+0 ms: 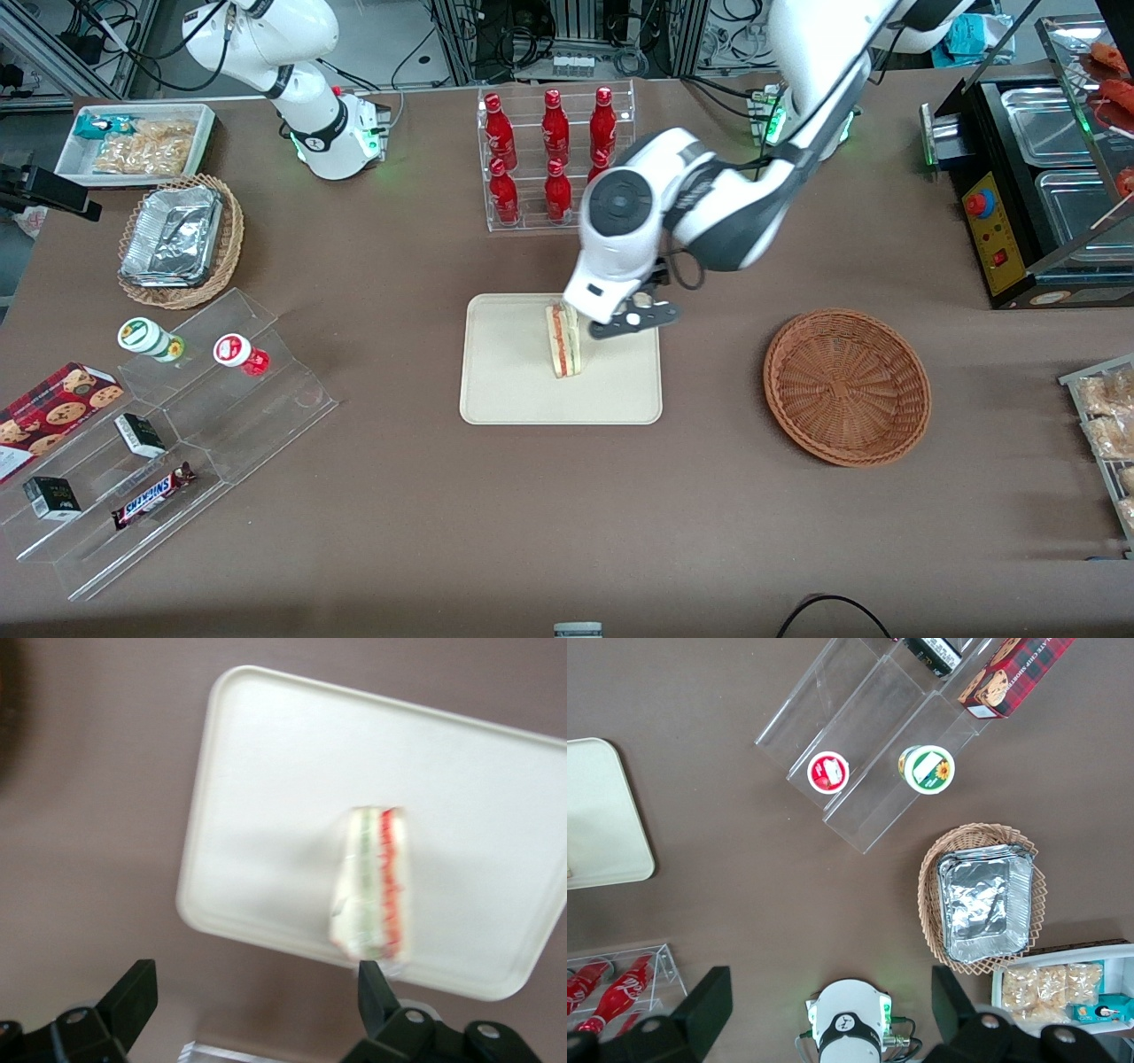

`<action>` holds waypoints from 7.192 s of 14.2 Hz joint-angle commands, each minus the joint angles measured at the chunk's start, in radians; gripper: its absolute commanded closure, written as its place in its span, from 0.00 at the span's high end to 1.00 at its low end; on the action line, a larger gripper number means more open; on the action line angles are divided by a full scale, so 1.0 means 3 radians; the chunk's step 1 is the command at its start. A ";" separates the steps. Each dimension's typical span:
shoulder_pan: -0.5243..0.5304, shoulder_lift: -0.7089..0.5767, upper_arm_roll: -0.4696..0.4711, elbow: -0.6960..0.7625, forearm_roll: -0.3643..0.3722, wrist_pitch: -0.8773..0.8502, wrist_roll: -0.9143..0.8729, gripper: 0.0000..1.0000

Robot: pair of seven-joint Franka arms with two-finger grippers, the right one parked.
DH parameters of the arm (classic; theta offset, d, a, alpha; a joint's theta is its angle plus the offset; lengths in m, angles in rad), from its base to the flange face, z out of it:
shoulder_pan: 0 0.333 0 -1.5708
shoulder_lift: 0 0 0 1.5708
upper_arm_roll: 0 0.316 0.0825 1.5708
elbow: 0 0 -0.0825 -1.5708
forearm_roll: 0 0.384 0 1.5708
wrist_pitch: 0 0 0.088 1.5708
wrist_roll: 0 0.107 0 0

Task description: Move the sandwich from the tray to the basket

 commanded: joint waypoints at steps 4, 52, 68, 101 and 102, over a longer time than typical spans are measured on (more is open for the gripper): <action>-0.0274 0.0433 0.0031 0.0399 0.0353 0.0279 -0.0696 1.00; 0.2482 -0.0682 0.0057 -0.1784 0.0134 0.0790 0.0930 0.26; 0.2461 -0.1401 -0.0020 -0.0885 -0.0054 -0.0971 0.1935 1.00; 0.2840 -0.1944 -0.0261 -0.0235 -0.0700 -0.1623 0.2484 1.00; 0.2850 -0.1939 -0.0210 -0.0194 -0.0695 -0.1623 0.2494 1.00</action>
